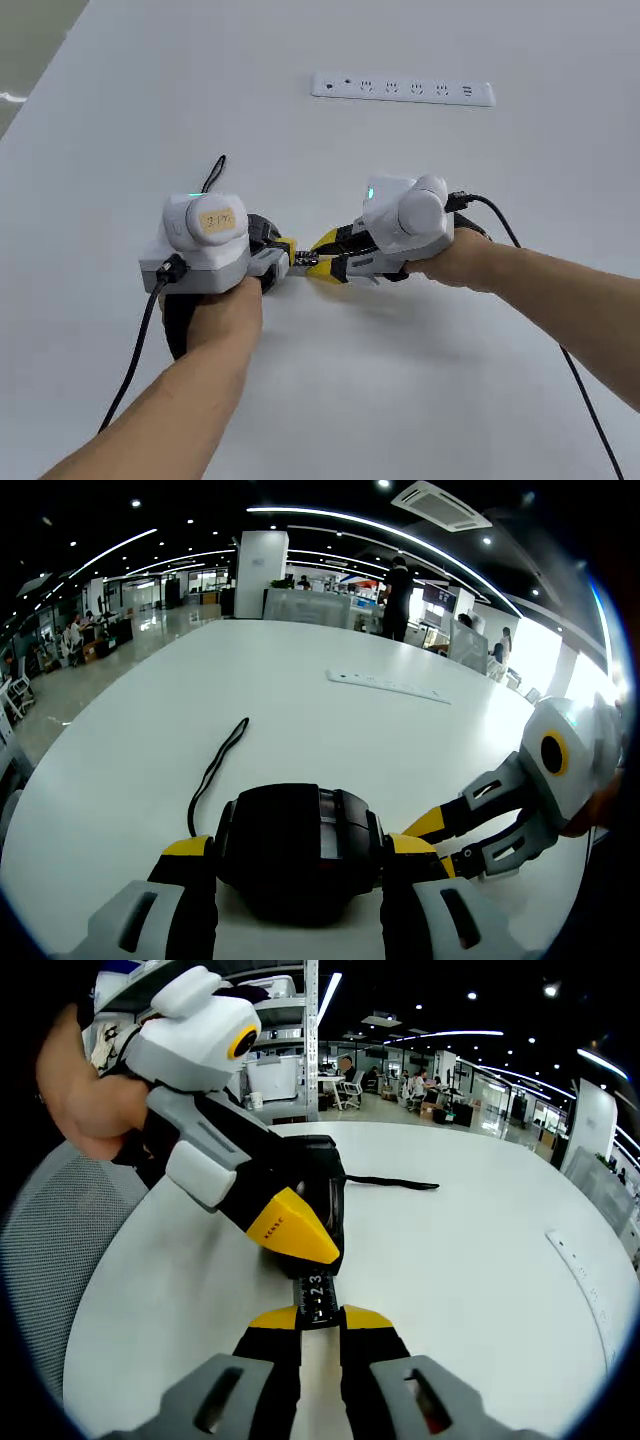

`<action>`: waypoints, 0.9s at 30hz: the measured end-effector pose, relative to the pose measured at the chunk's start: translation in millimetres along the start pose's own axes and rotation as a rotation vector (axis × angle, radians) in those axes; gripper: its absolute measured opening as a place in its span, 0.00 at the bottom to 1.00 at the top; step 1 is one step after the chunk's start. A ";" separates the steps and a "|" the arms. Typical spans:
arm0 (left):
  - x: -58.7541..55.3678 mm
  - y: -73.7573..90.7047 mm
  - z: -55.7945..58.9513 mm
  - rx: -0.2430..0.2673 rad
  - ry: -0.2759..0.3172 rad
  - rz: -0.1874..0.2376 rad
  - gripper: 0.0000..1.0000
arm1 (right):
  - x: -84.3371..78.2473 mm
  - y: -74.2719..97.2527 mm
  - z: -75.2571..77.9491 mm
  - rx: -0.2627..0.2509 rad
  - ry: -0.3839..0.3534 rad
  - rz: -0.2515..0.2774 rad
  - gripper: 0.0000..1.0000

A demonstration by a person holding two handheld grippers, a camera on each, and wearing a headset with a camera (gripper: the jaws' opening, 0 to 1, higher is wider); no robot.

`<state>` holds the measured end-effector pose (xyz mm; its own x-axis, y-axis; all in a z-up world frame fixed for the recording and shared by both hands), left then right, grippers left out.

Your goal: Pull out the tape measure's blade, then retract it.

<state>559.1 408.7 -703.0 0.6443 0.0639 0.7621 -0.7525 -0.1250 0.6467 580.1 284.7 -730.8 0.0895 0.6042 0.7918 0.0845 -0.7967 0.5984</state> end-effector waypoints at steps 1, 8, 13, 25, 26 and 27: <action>0.0 0.0 0.0 0.000 0.000 0.000 0.63 | 0.1 -0.1 -0.1 0.000 0.000 0.000 0.13; 0.1 0.3 0.1 -0.002 0.000 -0.001 0.63 | 2.8 -3.9 -0.2 0.006 0.003 0.000 0.13; 0.1 0.2 0.1 -0.003 0.000 -0.002 0.63 | 4.5 -6.2 0.1 0.008 0.006 0.000 0.13; 0.3 -1.5 -0.9 -0.010 0.007 -0.009 0.63 | 12.1 -16.3 1.6 0.015 0.014 0.003 0.13; 0.4 -1.5 -0.9 -0.010 0.008 -0.009 0.63 | 12.6 -17.0 1.7 0.015 0.014 0.003 0.13; 0.4 -1.6 -0.9 -0.011 0.009 -0.010 0.63 | 13.2 -17.6 1.7 0.015 0.015 0.004 0.13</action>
<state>560.5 409.8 -703.7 0.6508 0.0738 0.7557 -0.7473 -0.1136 0.6547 581.5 306.7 -731.2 0.0746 0.6009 0.7959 0.0991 -0.7986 0.5937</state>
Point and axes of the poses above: the centre of the closed fingertips' face, and the gripper's own axes: y roughly backward along the fingers, z roughly to its right, x roughly out of its top, the point moved 6 cm from there along y, roughly backward along the fingers, and after that the axes turned 13 degrees about x, right-handed, at the moved point
